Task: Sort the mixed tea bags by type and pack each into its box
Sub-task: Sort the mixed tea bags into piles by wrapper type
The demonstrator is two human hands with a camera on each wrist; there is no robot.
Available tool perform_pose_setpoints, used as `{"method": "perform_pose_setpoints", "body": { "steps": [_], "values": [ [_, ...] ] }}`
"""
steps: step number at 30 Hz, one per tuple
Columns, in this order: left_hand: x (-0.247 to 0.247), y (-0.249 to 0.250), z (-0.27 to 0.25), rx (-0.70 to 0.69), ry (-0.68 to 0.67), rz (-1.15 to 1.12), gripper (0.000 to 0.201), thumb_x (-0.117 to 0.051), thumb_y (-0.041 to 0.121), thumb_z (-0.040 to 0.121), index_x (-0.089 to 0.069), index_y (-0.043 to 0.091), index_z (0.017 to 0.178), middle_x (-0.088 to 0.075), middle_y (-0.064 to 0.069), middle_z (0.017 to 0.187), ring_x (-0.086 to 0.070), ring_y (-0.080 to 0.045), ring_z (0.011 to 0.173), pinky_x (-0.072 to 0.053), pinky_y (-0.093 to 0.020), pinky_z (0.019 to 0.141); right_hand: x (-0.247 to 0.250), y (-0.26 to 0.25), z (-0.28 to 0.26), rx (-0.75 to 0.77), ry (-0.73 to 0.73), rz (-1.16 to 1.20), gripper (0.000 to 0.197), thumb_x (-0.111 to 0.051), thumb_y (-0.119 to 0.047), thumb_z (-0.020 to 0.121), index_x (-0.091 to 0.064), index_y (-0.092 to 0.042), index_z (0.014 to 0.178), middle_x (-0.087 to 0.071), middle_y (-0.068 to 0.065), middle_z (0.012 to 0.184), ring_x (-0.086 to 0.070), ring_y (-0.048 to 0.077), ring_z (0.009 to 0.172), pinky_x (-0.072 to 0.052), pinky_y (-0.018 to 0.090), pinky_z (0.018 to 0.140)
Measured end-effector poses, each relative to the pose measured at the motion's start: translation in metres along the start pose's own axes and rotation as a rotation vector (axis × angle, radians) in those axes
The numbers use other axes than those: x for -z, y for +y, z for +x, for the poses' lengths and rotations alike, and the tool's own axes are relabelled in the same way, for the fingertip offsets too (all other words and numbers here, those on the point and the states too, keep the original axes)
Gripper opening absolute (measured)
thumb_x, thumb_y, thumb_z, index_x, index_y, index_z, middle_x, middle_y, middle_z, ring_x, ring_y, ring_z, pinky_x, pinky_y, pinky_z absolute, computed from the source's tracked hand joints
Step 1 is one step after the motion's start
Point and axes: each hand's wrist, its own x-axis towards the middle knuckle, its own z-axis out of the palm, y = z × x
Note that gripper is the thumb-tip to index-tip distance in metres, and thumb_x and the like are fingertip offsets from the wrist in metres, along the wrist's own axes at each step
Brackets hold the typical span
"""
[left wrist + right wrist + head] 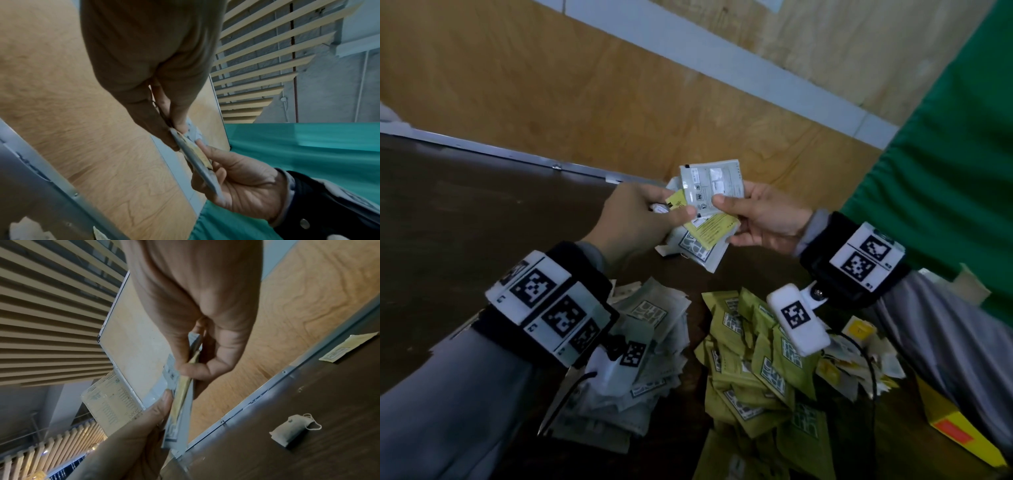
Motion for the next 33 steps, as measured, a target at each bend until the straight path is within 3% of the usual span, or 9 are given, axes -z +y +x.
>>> {"method": "perform_pose_setpoints", "body": {
  "steps": [4, 9, 12, 17, 19, 23, 27, 30, 33],
  "values": [
    [0.001, -0.002, 0.002, 0.015, 0.087, -0.064, 0.023, -0.074, 0.032, 0.08, -0.074, 0.012, 0.091, -0.074, -0.004, 0.085, -0.067, -0.012, 0.072, -0.05, -0.013, 0.053, -0.002, 0.003, -0.004, 0.018, 0.048, 0.058, 0.013, -0.061, -0.016, 0.088, -0.063, -0.014, 0.101, -0.07, 0.003, 0.088, -0.067, 0.011, 0.068, -0.052, 0.017, 0.052],
    [0.007, 0.001, 0.005, 0.023, 0.158, -0.147, 0.028, -0.071, 0.026, 0.084, -0.071, -0.002, 0.09, -0.07, -0.008, 0.082, -0.058, 0.001, 0.044, -0.044, -0.008, 0.045, -0.003, 0.006, -0.002, 0.022, 0.127, 0.185, 0.008, -0.061, -0.007, 0.086, -0.064, -0.007, 0.094, -0.07, 0.006, 0.081, -0.065, 0.01, 0.06, -0.054, 0.019, 0.051],
    [0.02, -0.002, 0.011, 0.016, 0.222, -0.132, 0.032, -0.071, 0.028, 0.084, -0.071, -0.003, 0.09, -0.07, -0.007, 0.09, -0.061, -0.002, 0.049, -0.048, -0.012, 0.051, -0.004, 0.01, 0.002, 0.003, 0.177, 0.205, 0.006, -0.061, -0.003, 0.086, -0.063, -0.007, 0.091, -0.069, 0.007, 0.081, -0.062, 0.009, 0.059, -0.054, 0.019, 0.051],
    [0.054, -0.003, 0.021, -0.025, 0.475, -0.117, 0.025, -0.069, 0.031, 0.086, -0.067, 0.01, 0.072, -0.061, -0.001, 0.071, -0.053, -0.005, 0.06, -0.045, -0.017, 0.056, -0.016, 0.028, 0.009, -0.132, 0.133, 0.041, 0.016, -0.064, -0.001, 0.083, -0.063, -0.008, 0.097, -0.067, 0.005, 0.088, -0.064, 0.009, 0.065, -0.054, 0.019, 0.053],
    [0.06, -0.002, 0.022, -0.03, 0.522, -0.136, 0.026, -0.068, 0.029, 0.087, -0.069, 0.004, 0.081, -0.062, -0.004, 0.078, -0.055, -0.006, 0.063, -0.046, -0.012, 0.053, -0.027, 0.036, 0.011, -0.176, 0.074, -0.006, 0.018, -0.066, 0.001, 0.081, -0.064, -0.007, 0.098, -0.068, 0.004, 0.087, -0.065, 0.01, 0.068, -0.055, 0.019, 0.055],
    [0.052, 0.001, 0.019, 0.007, 0.431, -0.115, 0.026, -0.069, 0.029, 0.086, -0.069, 0.004, 0.092, -0.062, -0.002, 0.075, -0.053, -0.006, 0.057, -0.043, -0.009, 0.044, -0.049, 0.043, 0.012, -0.194, -0.144, -0.299, 0.008, -0.065, -0.003, 0.084, -0.067, -0.007, 0.091, -0.069, 0.001, 0.074, -0.065, 0.007, 0.063, -0.052, 0.014, 0.053],
    [0.038, 0.004, 0.013, 0.047, 0.283, -0.151, 0.026, -0.071, 0.019, 0.084, -0.069, 0.002, 0.104, -0.068, -0.003, 0.081, -0.061, -0.002, 0.057, -0.048, -0.009, 0.048, -0.05, 0.035, 0.012, -0.146, -0.214, -0.714, 0.03, -0.066, -0.02, 0.086, -0.066, -0.002, 0.11, -0.066, 0.006, 0.086, -0.062, 0.007, 0.073, -0.048, 0.014, 0.056],
    [0.03, 0.006, 0.006, 0.021, 0.2, -0.156, 0.024, -0.073, 0.012, 0.081, -0.069, 0.007, 0.105, -0.066, 0.003, 0.08, -0.062, 0.006, 0.051, -0.047, -0.006, 0.05, -0.037, 0.021, 0.003, -0.141, -0.148, -0.602, 0.054, -0.075, -0.02, 0.076, -0.053, -0.014, 0.125, -0.064, 0.0, 0.104, -0.06, 0.01, 0.095, -0.052, 0.023, 0.074],
    [0.022, 0.009, 0.002, 0.02, 0.126, -0.183, 0.03, -0.077, 0.007, 0.075, -0.07, 0.009, 0.104, -0.068, 0.002, 0.083, -0.065, 0.004, 0.057, -0.05, -0.007, 0.054, -0.023, 0.006, -0.011, -0.095, -0.085, -0.258, 0.047, -0.074, -0.014, 0.068, -0.056, -0.021, 0.11, -0.067, -0.005, 0.091, -0.065, 0.01, 0.086, -0.055, 0.027, 0.08]
  ]
}}
